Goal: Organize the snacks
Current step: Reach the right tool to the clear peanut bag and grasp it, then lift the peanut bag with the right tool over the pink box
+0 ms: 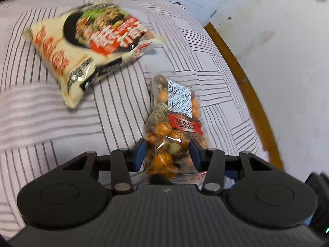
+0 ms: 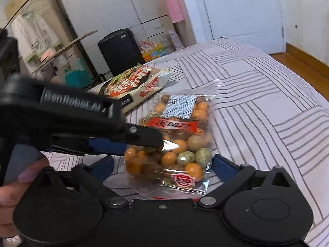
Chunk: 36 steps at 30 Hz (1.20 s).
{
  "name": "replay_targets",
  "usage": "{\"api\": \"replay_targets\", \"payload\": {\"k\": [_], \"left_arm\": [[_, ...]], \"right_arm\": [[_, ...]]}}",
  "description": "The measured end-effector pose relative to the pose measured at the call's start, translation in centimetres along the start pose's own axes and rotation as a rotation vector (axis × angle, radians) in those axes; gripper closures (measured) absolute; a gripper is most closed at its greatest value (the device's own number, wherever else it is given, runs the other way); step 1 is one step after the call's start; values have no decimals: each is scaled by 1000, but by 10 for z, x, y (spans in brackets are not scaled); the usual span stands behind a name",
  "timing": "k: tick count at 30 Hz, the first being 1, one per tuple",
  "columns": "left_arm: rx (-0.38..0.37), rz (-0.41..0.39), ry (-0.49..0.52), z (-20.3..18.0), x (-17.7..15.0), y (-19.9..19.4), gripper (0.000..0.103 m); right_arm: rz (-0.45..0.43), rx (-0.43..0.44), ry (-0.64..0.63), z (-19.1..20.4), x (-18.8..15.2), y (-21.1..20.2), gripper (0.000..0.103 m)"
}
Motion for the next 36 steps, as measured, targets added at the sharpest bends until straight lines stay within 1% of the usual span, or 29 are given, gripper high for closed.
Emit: {"api": "replay_targets", "payload": {"k": [3,6,8,9,11,13,14,17,21,28,32,36], "left_arm": [[-1,6,17,0,-2,0,58],[3,20,35,-1,-2,-1,58],[35,37,53,-1,-1,2,55],[43,42,54,-1,1,2,54],[34,40,37,-1,3,1,55],[20,35,36,0,3,0,55],[15,31,40,-1,3,-2,57],[35,36,77,-6,0,-5,57],[59,41,105,-8,-8,-14,57],[83,56,90,5,-20,-44,56],[99,39,113,8,-29,-64,55],[102,20,102,17,-42,-87,55]], "right_arm": [[0,-55,-74,8,-3,6,0],[-10,-90,-92,11,-2,11,0],[-22,-100,-100,12,1,16,0],[-17,-120,-133,14,2,20,0],[-2,-168,-189,21,2,26,0],[-7,-188,-184,23,2,27,1],[-17,-186,-174,24,1,25,2],[-30,-175,-164,27,-2,18,5],[-36,-166,-179,35,-7,11,6],[-20,-146,-186,62,-13,1,6],[-20,-138,-200,80,-15,-10,6],[-11,-124,-230,97,-19,-20,6]]}}
Point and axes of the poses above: each gripper's, at about its wrist camera, not at the fingertips, and y roughly the way its jaws point, z to its left, x to its top, the point moved 7 cm from there along y, roughly the way its jaws point, and after that the axes turned 5 degrees about z, right-handed, at the moved point
